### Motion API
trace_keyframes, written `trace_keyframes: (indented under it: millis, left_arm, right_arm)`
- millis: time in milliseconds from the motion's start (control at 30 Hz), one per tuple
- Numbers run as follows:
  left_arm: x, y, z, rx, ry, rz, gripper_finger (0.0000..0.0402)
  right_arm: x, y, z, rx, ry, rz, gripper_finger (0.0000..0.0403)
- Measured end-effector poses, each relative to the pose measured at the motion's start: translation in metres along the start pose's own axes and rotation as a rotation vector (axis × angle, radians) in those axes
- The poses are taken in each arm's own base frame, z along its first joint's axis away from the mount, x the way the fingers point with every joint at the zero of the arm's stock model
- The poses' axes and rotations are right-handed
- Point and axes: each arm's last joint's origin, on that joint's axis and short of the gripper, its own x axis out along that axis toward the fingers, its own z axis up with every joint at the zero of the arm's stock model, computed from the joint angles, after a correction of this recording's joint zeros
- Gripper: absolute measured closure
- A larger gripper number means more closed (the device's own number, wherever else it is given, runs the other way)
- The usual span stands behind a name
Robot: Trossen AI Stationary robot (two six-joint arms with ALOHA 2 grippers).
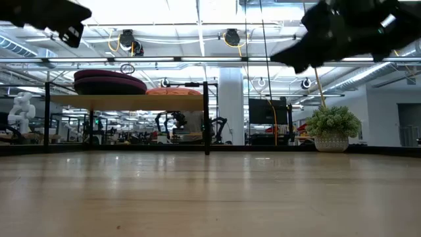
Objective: Place and stack plates onto a shelf
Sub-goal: Return to Home Position
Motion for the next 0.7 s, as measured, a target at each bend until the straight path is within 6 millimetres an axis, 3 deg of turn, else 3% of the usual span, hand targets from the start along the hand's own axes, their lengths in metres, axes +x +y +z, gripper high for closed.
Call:
trace_keyframes:
  millis: [300,700]
  left_arm:
    - [-0.011,0.003,-0.022,-0.003,-0.044,-0.006,0.0401]
    - [-0.023,0.006,-0.033,-0.001,-0.012,0.016,0.0401]
  right_arm:
    - [-0.021,0.006,-0.046,-0.015,0.001,-0.058,0.0403]
    - [-0.033,0.006,-0.067,-0.057,0.042,-0.148,0.0403]
